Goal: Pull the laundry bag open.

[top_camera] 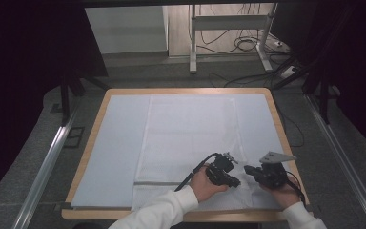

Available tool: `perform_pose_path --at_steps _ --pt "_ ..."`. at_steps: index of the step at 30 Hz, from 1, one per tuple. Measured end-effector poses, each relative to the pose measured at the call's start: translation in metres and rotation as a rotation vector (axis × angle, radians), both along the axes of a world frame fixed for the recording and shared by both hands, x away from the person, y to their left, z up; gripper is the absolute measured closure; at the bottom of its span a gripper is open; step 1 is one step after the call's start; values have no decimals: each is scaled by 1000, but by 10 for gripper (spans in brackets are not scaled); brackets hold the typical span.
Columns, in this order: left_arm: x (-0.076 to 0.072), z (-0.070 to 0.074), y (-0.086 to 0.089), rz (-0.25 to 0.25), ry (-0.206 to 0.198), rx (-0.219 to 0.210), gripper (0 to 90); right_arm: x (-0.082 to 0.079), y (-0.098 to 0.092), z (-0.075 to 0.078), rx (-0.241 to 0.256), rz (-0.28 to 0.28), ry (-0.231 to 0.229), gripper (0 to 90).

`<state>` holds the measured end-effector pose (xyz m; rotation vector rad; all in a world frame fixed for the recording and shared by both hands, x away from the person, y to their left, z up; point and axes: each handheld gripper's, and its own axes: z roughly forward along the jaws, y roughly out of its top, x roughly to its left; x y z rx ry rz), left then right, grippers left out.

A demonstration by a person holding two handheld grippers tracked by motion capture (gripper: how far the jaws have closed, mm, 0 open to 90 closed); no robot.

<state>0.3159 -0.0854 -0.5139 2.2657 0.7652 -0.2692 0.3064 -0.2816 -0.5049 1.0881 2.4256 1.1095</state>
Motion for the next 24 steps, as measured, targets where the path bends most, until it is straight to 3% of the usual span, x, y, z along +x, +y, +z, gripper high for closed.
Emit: perform_pose_path --at_steps 3,5,9,13,24 --pt "0 0 0 1 3 -1 872 11 11 -6 -27 16 27 890" --pt "0 -1 0 1 3 -3 872 12 14 -7 -37 17 30 890" --pt "0 -1 0 4 3 -3 872 14 22 -13 -106 22 21 890" --pt "0 -2 1 5 3 2 873 14 21 -15 -85 9 33 893" --pt "0 -5 6 10 10 -1 873 13 20 -17 -87 17 16 896"
